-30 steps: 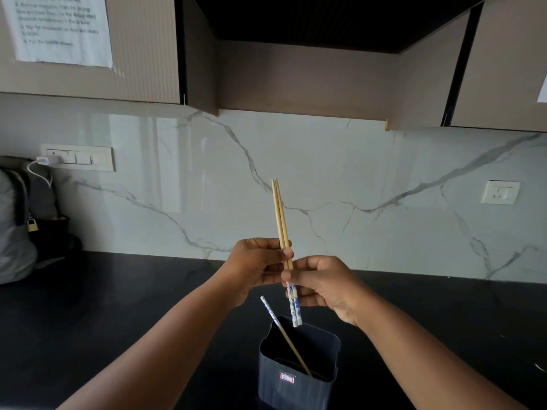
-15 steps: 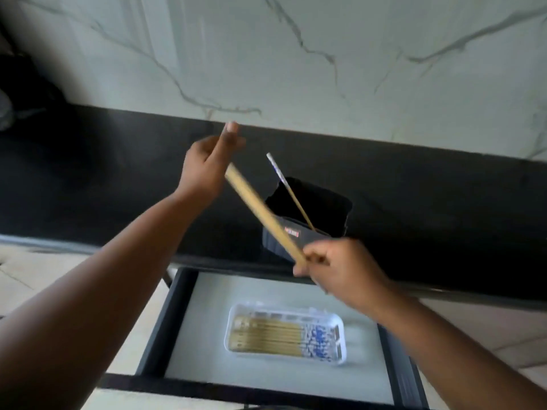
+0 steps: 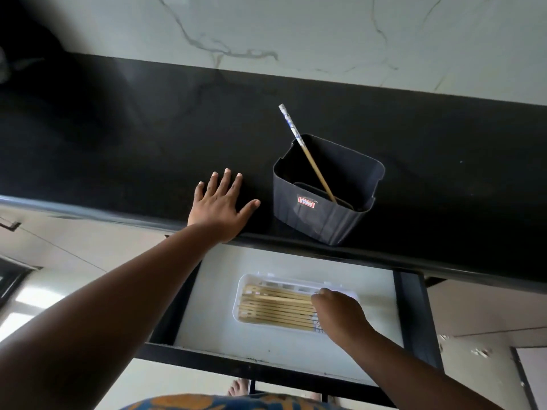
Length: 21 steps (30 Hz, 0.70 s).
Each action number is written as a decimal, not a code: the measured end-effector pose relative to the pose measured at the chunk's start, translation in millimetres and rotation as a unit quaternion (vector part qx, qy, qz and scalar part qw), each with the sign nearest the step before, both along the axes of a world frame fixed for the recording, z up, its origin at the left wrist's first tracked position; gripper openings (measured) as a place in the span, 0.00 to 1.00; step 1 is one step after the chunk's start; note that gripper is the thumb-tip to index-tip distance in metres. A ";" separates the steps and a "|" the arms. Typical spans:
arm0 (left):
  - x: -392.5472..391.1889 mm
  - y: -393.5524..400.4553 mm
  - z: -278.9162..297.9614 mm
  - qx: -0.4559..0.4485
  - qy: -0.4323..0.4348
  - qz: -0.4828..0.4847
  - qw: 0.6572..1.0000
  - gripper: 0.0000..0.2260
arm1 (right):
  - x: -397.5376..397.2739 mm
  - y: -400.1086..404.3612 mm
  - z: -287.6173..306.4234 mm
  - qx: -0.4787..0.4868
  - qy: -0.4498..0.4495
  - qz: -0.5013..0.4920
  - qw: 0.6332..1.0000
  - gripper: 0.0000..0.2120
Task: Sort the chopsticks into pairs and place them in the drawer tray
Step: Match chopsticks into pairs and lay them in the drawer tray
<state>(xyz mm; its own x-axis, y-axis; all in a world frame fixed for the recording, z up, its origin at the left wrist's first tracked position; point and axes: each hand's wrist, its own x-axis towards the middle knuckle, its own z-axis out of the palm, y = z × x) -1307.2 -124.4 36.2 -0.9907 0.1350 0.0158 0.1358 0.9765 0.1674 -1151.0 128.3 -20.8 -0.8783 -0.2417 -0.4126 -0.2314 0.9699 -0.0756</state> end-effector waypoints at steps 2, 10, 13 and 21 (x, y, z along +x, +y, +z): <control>1.5 1.6 0.0 -0.001 0.004 0.001 1.000 0.39 | -1.9 -4.6 -2.1 0.005 0.003 0.011 1.000 0.19; 2.6 2.0 0.5 -0.004 0.005 0.002 1.000 0.38 | 7.4 -8.0 -19.2 0.018 -0.033 0.024 0.999 0.13; 2.1 1.6 0.4 -0.003 0.006 0.001 1.000 0.38 | 8.2 -1.5 -14.8 -0.041 0.000 -0.037 0.998 0.13; 2.9 2.0 2.7 -0.005 -0.001 -0.007 1.000 0.38 | -11.9 8.9 64.7 -0.101 -0.139 -0.115 0.978 0.14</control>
<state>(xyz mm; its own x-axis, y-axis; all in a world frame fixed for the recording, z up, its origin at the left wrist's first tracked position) -1304.4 -122.4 38.9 -0.9887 0.1493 0.0115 0.1492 0.9761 0.1582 -1162.9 137.1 43.9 -0.7795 -0.1516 -0.6078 0.0482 0.9529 -0.2995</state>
